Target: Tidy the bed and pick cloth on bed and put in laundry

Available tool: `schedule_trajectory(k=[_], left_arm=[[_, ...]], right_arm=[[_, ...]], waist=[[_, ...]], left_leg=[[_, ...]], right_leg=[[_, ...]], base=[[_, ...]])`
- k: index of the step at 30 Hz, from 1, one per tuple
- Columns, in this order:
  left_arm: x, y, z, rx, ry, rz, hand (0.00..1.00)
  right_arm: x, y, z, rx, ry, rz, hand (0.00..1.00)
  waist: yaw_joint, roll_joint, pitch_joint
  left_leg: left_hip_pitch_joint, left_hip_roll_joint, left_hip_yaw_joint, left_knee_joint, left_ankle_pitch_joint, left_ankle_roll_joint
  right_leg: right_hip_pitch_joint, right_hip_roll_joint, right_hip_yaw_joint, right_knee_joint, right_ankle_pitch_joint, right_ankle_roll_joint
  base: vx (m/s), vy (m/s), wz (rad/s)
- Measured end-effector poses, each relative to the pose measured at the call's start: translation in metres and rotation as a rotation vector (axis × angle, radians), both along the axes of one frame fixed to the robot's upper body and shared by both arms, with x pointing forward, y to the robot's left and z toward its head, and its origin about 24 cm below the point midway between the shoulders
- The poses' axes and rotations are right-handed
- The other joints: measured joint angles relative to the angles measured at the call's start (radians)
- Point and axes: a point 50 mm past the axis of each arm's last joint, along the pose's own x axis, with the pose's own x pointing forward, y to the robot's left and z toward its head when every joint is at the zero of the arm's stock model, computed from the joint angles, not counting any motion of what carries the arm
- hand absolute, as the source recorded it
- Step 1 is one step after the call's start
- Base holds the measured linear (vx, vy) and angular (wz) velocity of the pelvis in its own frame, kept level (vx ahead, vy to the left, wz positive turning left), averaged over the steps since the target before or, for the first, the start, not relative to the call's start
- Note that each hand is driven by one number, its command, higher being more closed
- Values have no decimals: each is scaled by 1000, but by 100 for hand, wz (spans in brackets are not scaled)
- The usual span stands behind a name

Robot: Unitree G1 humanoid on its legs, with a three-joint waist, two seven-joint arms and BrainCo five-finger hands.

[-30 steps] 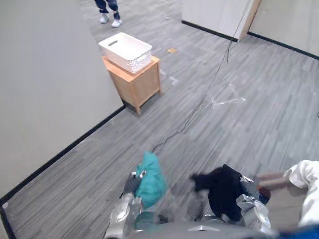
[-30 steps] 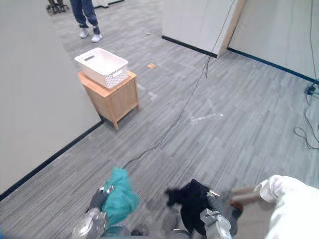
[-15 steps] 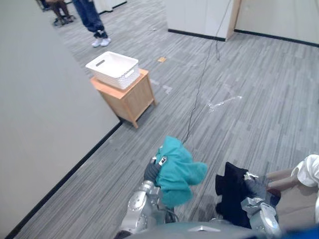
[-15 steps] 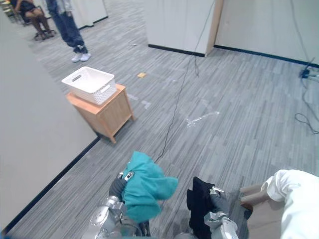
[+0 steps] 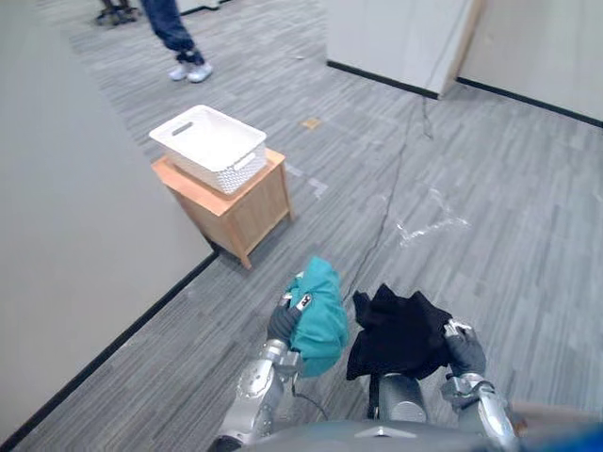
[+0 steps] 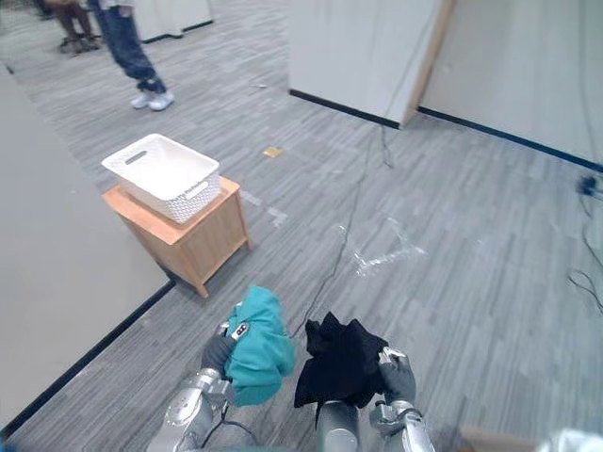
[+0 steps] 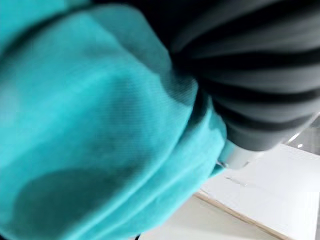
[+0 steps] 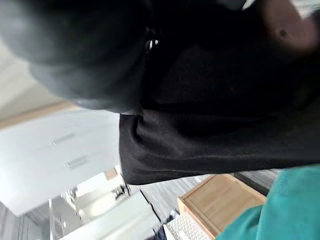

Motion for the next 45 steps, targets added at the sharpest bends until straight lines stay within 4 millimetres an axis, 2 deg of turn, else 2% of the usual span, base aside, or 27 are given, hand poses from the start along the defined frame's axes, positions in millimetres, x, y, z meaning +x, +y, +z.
schedule_trajectory(k=[1, 2, 4, 7, 9, 10, 12, 14, 15, 19, 20, 22, 24, 25, 26, 28, 30, 31, 32, 33, 35, 37, 40, 42, 43, 44, 45], left_arm=[[-3, 4, -2, 15, 8, -4, 100], [-3, 2, -6, 18, 33, -9, 100], [-3, -4, -5, 15, 28, -39, 100], [-3, -9, -4, 0, 26, -42, 100], [-4, -9, -4, -3, 24, -35, 100], [-5, -7, -5, -2, 25, -23, 100], [-11, 0, -8, -14, 43, 25, 100], [-16, -1, -9, -42, 53, 57, 100], [-20, -2, -9, -54, 55, 59, 100], [-20, 0, 5, -90, -22, 69, 100], [-18, 0, 9, -101, -42, 76, 100], [-15, -3, 14, -113, -61, 74, 100], [-13, -8, 17, -133, -70, 64, 100], [-14, -10, 16, -133, -64, 61, 100], [-13, -12, 16, -142, -54, 67, 100], [-11, -12, 16, -143, -54, 68, 100], [-8, -9, 17, -134, -62, 70, 100], [-9, -7, 16, -128, -61, 78, 100], [-9, -3, 15, -107, -63, 71, 100], [-9, -1, 15, -98, -63, 67, 100], [-10, -3, 14, -82, -58, 46, 100], [-8, -7, 16, -65, -67, 14, 100], [0, -13, 18, -59, -81, -27, 100], [7, -12, 16, -36, -77, -46, 100], [8, -11, 15, -28, -76, -52, 100], [6, -7, 13, -12, -72, -64, 100], [2, -10, 5, -6, -31, -72, 100]], right_arm=[[1, 5, 2, 8, -11, 12, 100], [4, 6, 3, 9, -20, 20, 100], [14, 5, 11, 2, -63, 20, 100], [24, 5, 21, -3, -116, 19, 100], [28, 5, 24, -4, -130, 22, 100], [33, 6, 25, 3, -139, 28, 100], [38, 4, 28, -9, -145, 57, 100], [38, 2, 28, -22, -143, 73, 100], [38, -1, 28, -35, -142, 84, 100], [42, -5, 30, -51, -160, 126, 100], [40, -4, 29, -45, -160, 135, 100], [36, -4, 27, -46, -148, 137, 100], [28, -6, 23, -45, -121, 129, 100], [23, -5, 20, -42, -103, 129, 100], [21, -3, 17, -36, -92, 131, 100], [23, -1, 16, -29, -89, 131, 100], [25, 5, 15, -24, -87, 156, 100], [28, 13, 16, -11, -96, 178, 100], [30, 20, 15, 3, -97, 191, 100], [31, 23, 15, 8, -102, 195, 100], [30, 30, 14, 19, -95, 221, 100], [24, 33, 10, 25, -74, 223, 100], [17, 32, 6, 22, -46, 199, 100], [16, 32, 7, 16, -60, 178, 100], [16, 32, 7, 16, -63, 170, 100], [15, 33, 7, 21, -62, 161, 100], [16, 29, 7, 4, -58, 160, 100]], waist=[[1, -30, -11], [-2, -4, -1], [0, 24, 2], [-1, 26, 4], [3, 27, -1], [5, 32, 1], [15, 68, 23], [39, 75, 35], [45, 72, 37], [74, 75, 35], [73, 68, 33], [57, 64, 30], [54, 64, 27], [64, 56, 20], [66, 35, -13], [82, 30, -25], [86, 18, -33], [90, 1, -43], [82, -21, -49], [79, -30, -52], [62, -26, -55], [39, -18, -57], [10, 4, -43], [-5, 16, -36], [-5, 8, -38], [-7, -15, -44], [-1, 23, -44]], left_leg=[[24, 5, -16, 13, -39, -40], [44, 47, -19, 21, -64, -72], [46, 86, 8, 15, -37, -78], [59, 123, 24, 62, -1, -98], [-12, 156, 11, 225, 14, -95], [-102, 183, -8, 425, 70, -84], [-278, 258, -46, 794, 286, -43], [-380, 253, -55, 998, 240, -35], [-440, 211, -43, 1044, 194, -32], [-560, 60, 60, 716, 78, -45], [-551, 8, 135, 475, 85, -47], [-528, -38, 201, 246, 146, -45], [-507, -77, 256, 48, 267, -25], [-485, -86, 291, 14, 366, 50], [-474, -119, 308, 4, 340, 126], [-458, -122, 309, 49, 289, 190], [-437, -103, 312, 124, 214, 189], [-392, -100, 306, 123, 164, 180], [-344, -108, 286, 111, 121, 166], [-325, -113, 277, 111, 105, 164], [-241, -120, 226, 83, 74, 153], [-177, -120, 161, 43, 71, 147], [-104, -94, 51, 22, 51, 114], [-70, -62, -17, 42, 8, 64], [-62, -59, -28, 51, -13, 40], [-39, -56, -48, 72, -67, 10], [-25, -9, -68, 107, -110, -22]], right_leg=[[18, -16, -3, -154, 119, -3], [36, 13, -39, -135, 183, -38], [11, 40, -55, -70, 125, -74], [0, 55, -71, 46, 4, -106], [14, 81, -85, 51, -34, -121], [39, 113, -91, 28, -51, -134], [162, 190, -93, -87, -54, -148], [249, 213, -82, -134, -60, -172], [308, 214, -79, -167, -71, -192], [414, 202, -52, -269, -78, -215], [455, 183, -62, -303, -75, -198], [513, 172, -90, -348, -79, -157], [574, 165, -112, -378, -103, -110], [612, 157, -109, -390, -116, -86], [612, 127, -107, -380, -121, -62], [598, 107, -95, -308, -86, -6], [556, 99, -86, -141, -20, 33], [477, 80, -88, 69, 53, 88], [377, 34, -82, 296, 168, 108], [329, 9, -83, 402, 152, 89], [200, -52, -112, 597, 59, -9], [110, -67, -112, 582, 10, -24], [24, -57, -100, 260, -25, -35], [29, -20, -31, -112, 57, -13], [34, -13, -6, -183, 99, -11], [37, -13, 43, -236, 191, 0], [35, 27, 38, -163, 192, -23]], base=[[461, -365, 33], [546, -419, 26], [402, -323, 13], [366, -338, 7], [251, -289, -9], [175, -233, -10], [249, -214, -29], [303, -119, -34], [333, -102, -21], [398, -29, -28], [476, 43, 12], [535, 53, 36], [551, 98, 35], [681, 150, 18], [684, 149, 10], [562, 130, 6], [546, 139, 2], [530, 113, 3], [509, 80, 10], [470, 31, 25], [442, 6, 63], [454, -47, 110], [435, -151, 104], [458, -268, 110], [410, -317, 93], [413, -368, 64], [425, -360, 42]])
